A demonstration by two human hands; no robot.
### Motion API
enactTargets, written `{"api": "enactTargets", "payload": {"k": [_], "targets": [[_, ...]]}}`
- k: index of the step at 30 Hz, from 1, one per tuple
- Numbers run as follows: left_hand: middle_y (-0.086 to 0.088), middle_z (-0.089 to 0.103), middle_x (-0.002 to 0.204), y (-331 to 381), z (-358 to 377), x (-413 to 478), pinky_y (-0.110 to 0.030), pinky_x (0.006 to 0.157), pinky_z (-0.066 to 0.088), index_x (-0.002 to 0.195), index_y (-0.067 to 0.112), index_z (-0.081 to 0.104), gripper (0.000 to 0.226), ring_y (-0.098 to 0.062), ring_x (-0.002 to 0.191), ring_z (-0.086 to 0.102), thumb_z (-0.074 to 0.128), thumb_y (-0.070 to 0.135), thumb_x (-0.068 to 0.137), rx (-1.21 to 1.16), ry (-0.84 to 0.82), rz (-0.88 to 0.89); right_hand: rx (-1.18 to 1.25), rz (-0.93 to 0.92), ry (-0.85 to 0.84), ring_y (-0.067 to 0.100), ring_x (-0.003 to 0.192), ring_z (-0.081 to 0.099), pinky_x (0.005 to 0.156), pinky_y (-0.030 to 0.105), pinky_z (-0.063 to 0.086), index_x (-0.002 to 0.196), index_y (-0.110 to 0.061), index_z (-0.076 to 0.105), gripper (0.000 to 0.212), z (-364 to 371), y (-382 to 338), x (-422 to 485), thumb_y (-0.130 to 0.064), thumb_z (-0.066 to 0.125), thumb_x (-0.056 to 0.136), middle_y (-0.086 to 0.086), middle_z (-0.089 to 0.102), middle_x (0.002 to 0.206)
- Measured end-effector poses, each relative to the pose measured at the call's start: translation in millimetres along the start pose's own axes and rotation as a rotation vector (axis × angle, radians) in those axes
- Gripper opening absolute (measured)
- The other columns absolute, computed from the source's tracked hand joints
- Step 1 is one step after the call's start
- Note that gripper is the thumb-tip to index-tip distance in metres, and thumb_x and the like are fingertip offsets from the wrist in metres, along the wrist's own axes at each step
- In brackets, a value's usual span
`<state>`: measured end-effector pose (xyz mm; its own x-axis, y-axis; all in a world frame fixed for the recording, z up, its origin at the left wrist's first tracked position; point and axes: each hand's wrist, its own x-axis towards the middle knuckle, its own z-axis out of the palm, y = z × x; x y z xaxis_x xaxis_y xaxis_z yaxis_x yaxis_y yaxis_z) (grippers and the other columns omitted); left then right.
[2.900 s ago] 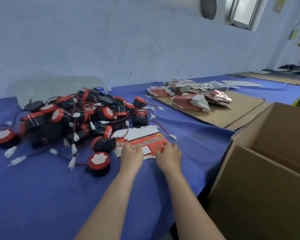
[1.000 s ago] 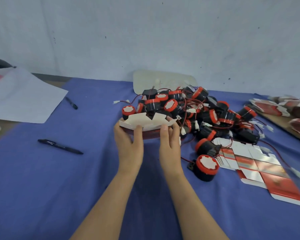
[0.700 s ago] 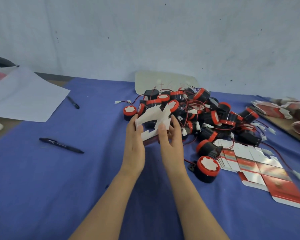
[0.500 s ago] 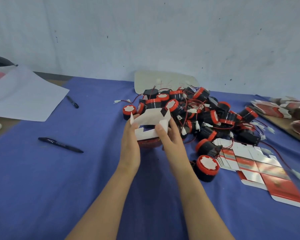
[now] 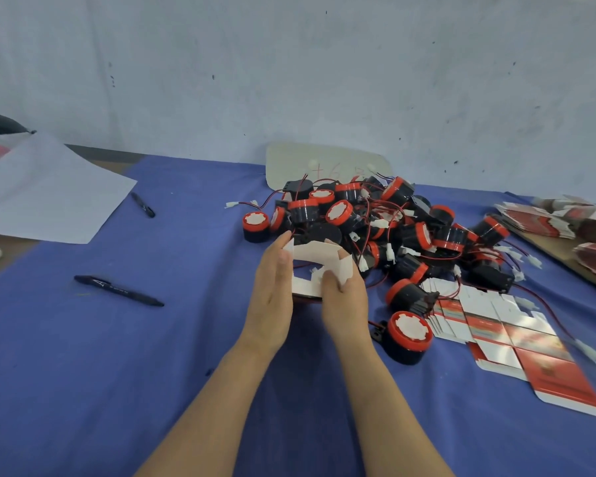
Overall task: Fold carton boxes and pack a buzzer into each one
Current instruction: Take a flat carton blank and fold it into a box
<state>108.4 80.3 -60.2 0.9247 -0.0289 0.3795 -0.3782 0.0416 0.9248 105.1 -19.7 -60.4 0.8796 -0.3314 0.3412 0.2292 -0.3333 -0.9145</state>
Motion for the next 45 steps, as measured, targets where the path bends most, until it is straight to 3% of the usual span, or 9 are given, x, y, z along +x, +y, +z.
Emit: {"api": "enactTargets", "payload": {"k": [6,13,18,22,27,32,38,43,45], "targets": [[0.018,0.046,0.131,-7.2,0.7,2.9,-0.002,0.095,0.032,0.132,0.032,0.042,0.031,0.009,0.118,0.042,0.039,0.028,0.101,0.142,-0.002,0.017,-0.031,0.020,0.009,0.018,0.107,0.054,0.087,0.027,0.046,0.127,-0.032,0.050,0.045,1.1,4.1,1.3,-0.001,0.035,0.097,-0.003,0.060,0.115],[0.009,0.052,0.130,-6.0,-1.1,-0.4,-0.031,0.103,0.042,0.132,0.024,0.046,0.039,-0.007,0.122,0.048,0.035,0.042,0.099,0.099,0.033,0.022,0.136,0.008,-0.015,-0.001,0.083,0.062,0.063,0.007,0.044,0.089,-0.035,0.062,0.013,-1.9,-4.5,-1.2,-0.036,0.050,0.096,-0.010,0.067,0.089],[0.012,0.055,0.123,-7.3,0.0,-1.3,-0.017,0.092,0.044,0.128,0.026,0.047,0.031,0.002,0.111,0.052,0.043,0.036,0.099,0.149,0.027,0.050,0.226,0.087,0.079,-0.007,0.059,0.058,0.051,0.008,0.042,0.075,-0.018,0.062,0.035,-1.4,-10.6,0.8,-0.045,0.050,0.094,-0.012,0.065,0.064],[0.022,0.056,0.108,-8.0,4.6,-1.4,-0.005,0.075,0.042,0.111,0.040,0.045,0.028,0.012,0.098,0.052,0.048,0.015,0.098,0.187,0.034,0.072,0.198,0.101,0.099,0.005,0.076,0.063,0.060,0.013,0.048,0.083,-0.017,0.064,0.033,-2.4,-8.6,-3.3,-0.045,0.049,0.095,-0.004,0.067,0.081],[0.020,0.059,0.105,-8.9,-8.9,8.1,-0.004,0.073,0.043,0.110,0.031,0.052,0.030,0.008,0.095,0.056,0.046,0.005,0.095,0.087,0.200,-0.007,0.211,0.113,-0.205,0.005,0.131,0.042,0.109,0.028,0.033,0.138,-0.029,0.043,0.040,9.0,-20.2,2.6,-0.041,0.032,0.101,-0.009,0.048,0.138],[0.022,0.060,0.103,-6.0,-8.9,8.2,-0.006,0.073,0.045,0.101,0.040,0.052,0.041,0.007,0.095,0.056,0.047,0.001,0.090,0.094,0.196,-0.012,0.281,0.087,-0.279,-0.022,0.107,0.046,0.094,0.007,0.037,0.129,-0.044,0.044,0.038,0.4,-9.9,-5.7,-0.019,0.041,0.101,-0.027,0.051,0.124],[0.015,0.060,0.108,-5.5,-2.8,5.4,-0.017,0.081,0.050,0.113,0.024,0.054,0.039,0.004,0.097,0.056,0.045,-0.005,0.089,0.080,0.159,0.041,0.271,-0.084,-0.147,0.004,0.103,0.059,0.081,0.015,0.048,0.112,-0.025,0.061,0.047,2.5,-10.3,-6.4,0.010,0.041,0.089,-0.002,0.063,0.117],[0.015,0.065,0.102,-1.8,-10.2,7.9,-0.016,0.075,0.051,0.111,0.022,0.060,0.032,0.000,0.094,0.061,0.042,0.002,0.093,-0.018,0.194,-0.004,0.443,0.001,-0.336,0.014,0.105,0.059,0.090,0.029,0.049,0.095,-0.025,0.067,0.011,-2.3,-12.7,-5.9,-0.024,0.058,0.088,-0.006,0.066,0.107],[0.016,0.067,0.096,-0.6,-10.7,8.7,-0.011,0.069,0.049,0.106,0.019,0.064,0.031,0.003,0.086,0.061,0.037,0.007,0.097,-0.070,0.232,-0.032,0.436,0.069,-0.373,0.022,0.106,0.060,0.096,0.039,0.045,0.096,-0.022,0.066,0.033,-3.9,-12.7,-5.4,-0.051,0.060,0.079,0.002,0.067,0.107]]}}
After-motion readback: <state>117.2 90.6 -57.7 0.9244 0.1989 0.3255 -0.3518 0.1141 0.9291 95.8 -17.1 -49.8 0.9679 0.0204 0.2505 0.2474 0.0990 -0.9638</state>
